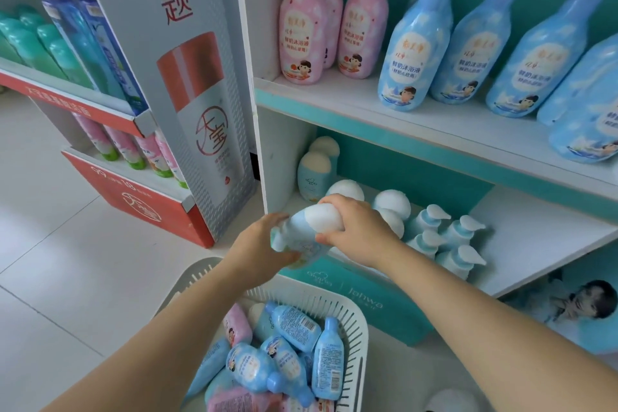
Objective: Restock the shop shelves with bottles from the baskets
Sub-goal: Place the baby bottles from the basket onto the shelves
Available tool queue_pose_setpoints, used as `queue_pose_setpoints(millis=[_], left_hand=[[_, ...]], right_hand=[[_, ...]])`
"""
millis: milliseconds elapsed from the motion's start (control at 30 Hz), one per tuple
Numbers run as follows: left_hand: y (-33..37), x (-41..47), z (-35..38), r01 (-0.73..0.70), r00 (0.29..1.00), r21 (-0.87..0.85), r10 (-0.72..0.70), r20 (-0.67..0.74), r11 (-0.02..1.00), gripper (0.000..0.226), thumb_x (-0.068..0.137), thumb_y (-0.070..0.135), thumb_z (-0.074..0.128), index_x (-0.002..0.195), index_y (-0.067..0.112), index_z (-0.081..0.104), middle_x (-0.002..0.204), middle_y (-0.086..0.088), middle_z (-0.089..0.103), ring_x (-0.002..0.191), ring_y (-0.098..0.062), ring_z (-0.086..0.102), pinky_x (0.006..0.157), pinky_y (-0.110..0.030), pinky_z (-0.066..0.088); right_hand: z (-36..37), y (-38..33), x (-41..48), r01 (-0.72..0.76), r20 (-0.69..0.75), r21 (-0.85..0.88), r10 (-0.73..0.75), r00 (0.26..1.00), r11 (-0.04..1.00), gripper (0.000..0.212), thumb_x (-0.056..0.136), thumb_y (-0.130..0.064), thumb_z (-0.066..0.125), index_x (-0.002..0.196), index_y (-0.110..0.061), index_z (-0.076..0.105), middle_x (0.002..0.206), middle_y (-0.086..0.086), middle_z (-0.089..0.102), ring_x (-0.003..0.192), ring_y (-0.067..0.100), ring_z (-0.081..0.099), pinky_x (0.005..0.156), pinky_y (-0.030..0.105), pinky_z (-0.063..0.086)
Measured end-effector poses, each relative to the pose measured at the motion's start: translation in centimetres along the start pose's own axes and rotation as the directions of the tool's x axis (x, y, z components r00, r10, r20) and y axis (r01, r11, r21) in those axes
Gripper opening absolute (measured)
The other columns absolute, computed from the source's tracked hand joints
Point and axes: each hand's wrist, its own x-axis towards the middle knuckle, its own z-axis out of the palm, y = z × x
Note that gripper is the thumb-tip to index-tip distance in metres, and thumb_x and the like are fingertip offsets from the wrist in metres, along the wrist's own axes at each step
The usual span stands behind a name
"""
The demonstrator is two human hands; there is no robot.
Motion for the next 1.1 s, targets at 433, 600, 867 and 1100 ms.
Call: queue_pose_setpoints(millis=[433,600,867,1100], left_hand=[[-0.8,-1.0,-2.3,0.077,0.996,0.018,-0.076,-0.055,0.997,0.052,0.088,0.024,0.06,0.137,0.026,0.042,0.14,0.003,0.047,0.127,-0.017,0.044,0.103,-0.028,0.034],[-1.3,-1.5,-3.0,0.078,0.995,0.017,-0.077,-0.057,0.997,0.051,0.089,0.024,0.06,0.137,0.024,0.042,0.139,0.002,0.048,0.125,-0.016,0.046,0.102,-0.029,0.036],[-2.2,-2.2,-3.7,0.089,0.995,0.036,-0.088,-0.046,0.995,0.05,0.09,0.024,0.059,0.137,0.025,0.042,0.14,0.004,0.047,0.126,-0.015,0.045,0.103,-0.028,0.036],[-2.0,-2.3,-3.9,0.095,0.995,0.034,-0.094,-0.042,0.995,0.049,0.09,0.024,0.058,0.136,0.024,0.042,0.14,0.004,0.047,0.126,-0.016,0.046,0.103,-0.029,0.037]], right_hand=[[3.1,3.5,3.8,-0.241,-0.169,-0.121,0.219,0.961,0.963,0.05,0.085,-0.027,0.066,0.13,-0.016,0.046,0.131,0.007,0.042,0.116,0.03,0.047,0.091,0.035,0.042],[4.6,3.7,4.9,-0.246,-0.162,-0.17,0.219,0.962,0.954,0.049,0.087,-0.026,0.064,0.131,-0.016,0.045,0.133,0.008,0.04,0.118,0.03,0.044,0.09,0.037,0.044],[5.7,3.6,5.8,-0.267,-0.119,-0.211,0.247,0.962,0.94,0.052,0.087,-0.025,0.064,0.134,-0.014,0.043,0.132,0.011,0.038,0.119,0.031,0.042,0.089,0.039,0.046],[5.7,3.4,5.7,-0.268,-0.217,-0.218,0.221,0.951,0.939,0.05,0.087,-0.019,0.063,0.133,-0.022,0.043,0.129,0.01,0.033,0.115,0.03,0.043,0.081,0.036,0.045]])
